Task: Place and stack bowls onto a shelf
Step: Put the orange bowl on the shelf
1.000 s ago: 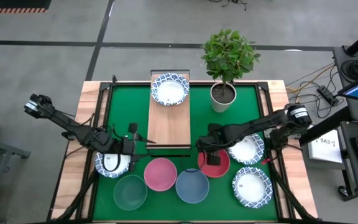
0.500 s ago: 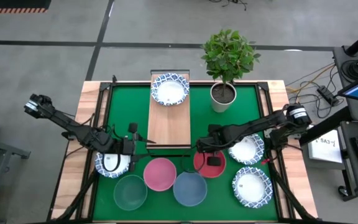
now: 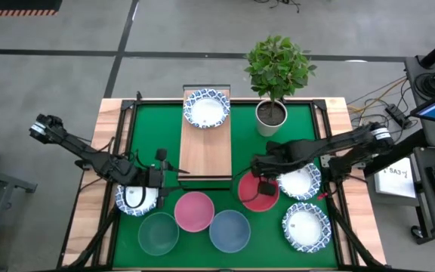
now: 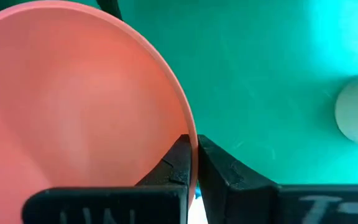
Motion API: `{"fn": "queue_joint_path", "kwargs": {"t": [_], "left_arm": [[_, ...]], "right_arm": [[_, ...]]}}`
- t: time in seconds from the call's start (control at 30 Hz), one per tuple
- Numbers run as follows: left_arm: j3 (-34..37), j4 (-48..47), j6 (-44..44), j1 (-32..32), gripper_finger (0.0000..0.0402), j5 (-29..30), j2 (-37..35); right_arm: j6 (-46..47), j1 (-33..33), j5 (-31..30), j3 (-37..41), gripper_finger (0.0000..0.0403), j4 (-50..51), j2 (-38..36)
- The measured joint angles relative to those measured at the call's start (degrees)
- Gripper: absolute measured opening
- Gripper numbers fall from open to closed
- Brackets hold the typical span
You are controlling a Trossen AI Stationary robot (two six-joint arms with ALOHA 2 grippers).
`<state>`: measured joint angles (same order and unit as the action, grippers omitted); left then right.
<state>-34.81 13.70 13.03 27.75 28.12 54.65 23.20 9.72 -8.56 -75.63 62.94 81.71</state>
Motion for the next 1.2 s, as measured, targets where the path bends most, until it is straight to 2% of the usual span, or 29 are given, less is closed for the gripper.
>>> {"fn": "queue_joint_path", "kwargs": {"t": [0.27, 0.43, 0.57, 0.9, 1.1, 1.2], "left_arm": [[0.0, 0.0, 0.0, 0.0, 0.0168, 0.0, 0.0], [0.0, 0.3, 0.0, 0.0, 0.0168, 0.0, 0.0], [-0.3, 0.3, 0.0, 0.0, 0.0168, 0.0, -0.1], [-1.4, -0.2, -1.1, 0.1, 0.0168, 0.2, -1.1], [-1.4, -2.0, -3.1, 1.0, 0.0168, 5.7, -3.0], [-1.4, -4.0, -4.0, 1.4, 0.0168, 6.5, -3.8]], "right_arm": [[9.8, 0.0, 0.0, -6.3, 0.0009, 1.4, -6.7], [13.0, 0.0, -2.5, -8.9, 0.0009, 0.2, -7.3], [13.0, 0.0, -3.9, -10.9, 0.0009, -3.6, -4.8], [11.8, -3.0, -5.0, -20.2, 0.0009, -3.7, 4.0], [8.5, -5.5, -4.9, -27.2, 0.0009, -2.9, 9.5], [7.0, -7.0, -5.0, -30.6, 0.0009, -1.2, 11.7]]}}
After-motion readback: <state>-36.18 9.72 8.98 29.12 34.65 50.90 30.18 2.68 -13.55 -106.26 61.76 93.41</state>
